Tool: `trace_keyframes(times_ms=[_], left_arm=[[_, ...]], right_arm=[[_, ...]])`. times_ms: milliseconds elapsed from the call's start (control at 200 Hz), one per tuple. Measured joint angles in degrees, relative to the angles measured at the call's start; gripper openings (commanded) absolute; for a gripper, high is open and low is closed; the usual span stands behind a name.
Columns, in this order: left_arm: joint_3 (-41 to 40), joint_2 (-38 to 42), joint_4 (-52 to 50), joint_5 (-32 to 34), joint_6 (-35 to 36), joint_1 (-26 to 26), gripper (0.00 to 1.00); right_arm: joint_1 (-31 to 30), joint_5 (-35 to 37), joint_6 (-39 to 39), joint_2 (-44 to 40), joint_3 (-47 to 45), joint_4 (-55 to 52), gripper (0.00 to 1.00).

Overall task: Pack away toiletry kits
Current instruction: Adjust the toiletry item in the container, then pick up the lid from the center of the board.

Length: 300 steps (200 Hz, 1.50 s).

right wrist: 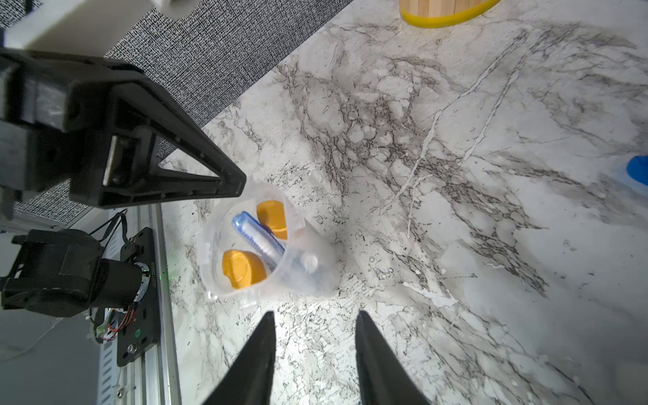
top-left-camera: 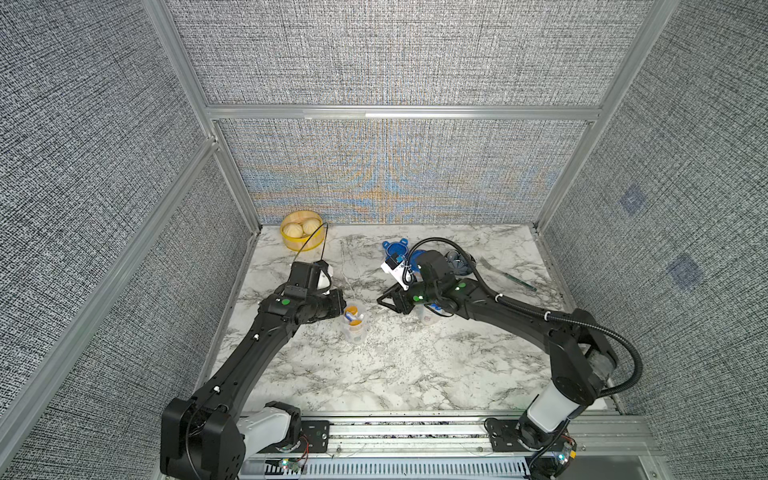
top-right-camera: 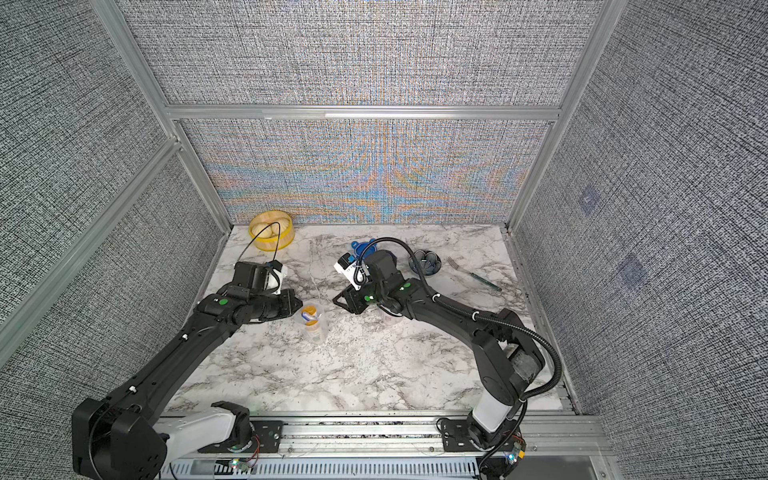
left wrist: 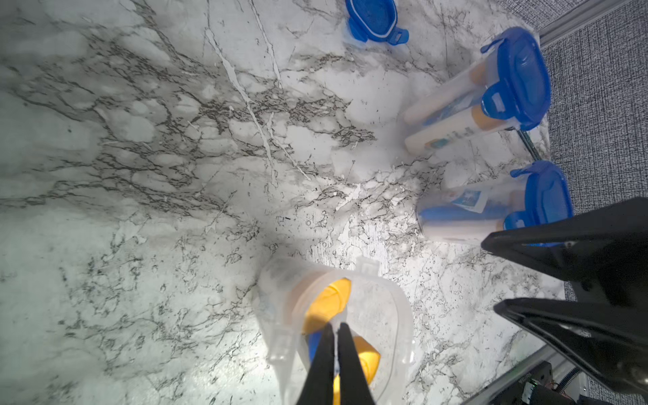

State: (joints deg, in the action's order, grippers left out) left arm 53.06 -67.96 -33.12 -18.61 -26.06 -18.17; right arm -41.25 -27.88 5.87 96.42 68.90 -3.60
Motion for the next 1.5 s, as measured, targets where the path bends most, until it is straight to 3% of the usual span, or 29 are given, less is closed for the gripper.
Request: trace_keyframes(times_ms=[200, 275, 360, 435, 540, 761, 1091, 1311, 1501], left_arm=[[1.27, -0.55, -0.04, -0.42, 0.57, -1.36, 0.04], [1.66, -0.55, -0.59, 0.2, 0.72, -1.4, 0.19], [2.47, -0.07, -1.2, 2.34, 1.46, -1.4, 0.47], [3.34, 0.42, -0.9, 5.16, 2.43, -1.25, 0.57], [5.03, -0.74, 3.8, 8.22, 5.7, -0.81, 0.62], [17.88, -18.03, 15.1, 7.41, 14.21, 0.57, 0.6], [42.14, -47.84, 18.47, -4.46, 19.76, 0.68, 0.54], [54.97, -61.68, 16.44, -9.16, 8.92, 0.68, 0.43], [62.71, -69.57, 12.98, -9.84, 1.07, 0.63, 0.42]], right_arm=[[0.02, -0.46, 0.02, 0.52, 0.0, -0.02, 0.4], [0.04, -0.44, 0.02, 0.44, 0.0, -0.04, 0.4], [0.44, -0.13, 0.26, -0.24, 0.0, -0.39, 0.4], [1.44, 0.72, 1.01, -1.75, 0.0, -0.94, 0.41], [3.32, 2.4, 2.08, -4.83, -0.39, -1.33, 0.43], [7.98, 6.45, 5.2, -7.85, -0.37, -4.11, 0.44], [17.25, 9.7, 12.09, -5.79, 2.01, -7.65, 0.44], [20.39, 9.4, 15.21, -4.07, 3.45, -7.98, 0.43], [21.84, 8.66, 17.14, -3.41, 3.37, -8.13, 0.43]])
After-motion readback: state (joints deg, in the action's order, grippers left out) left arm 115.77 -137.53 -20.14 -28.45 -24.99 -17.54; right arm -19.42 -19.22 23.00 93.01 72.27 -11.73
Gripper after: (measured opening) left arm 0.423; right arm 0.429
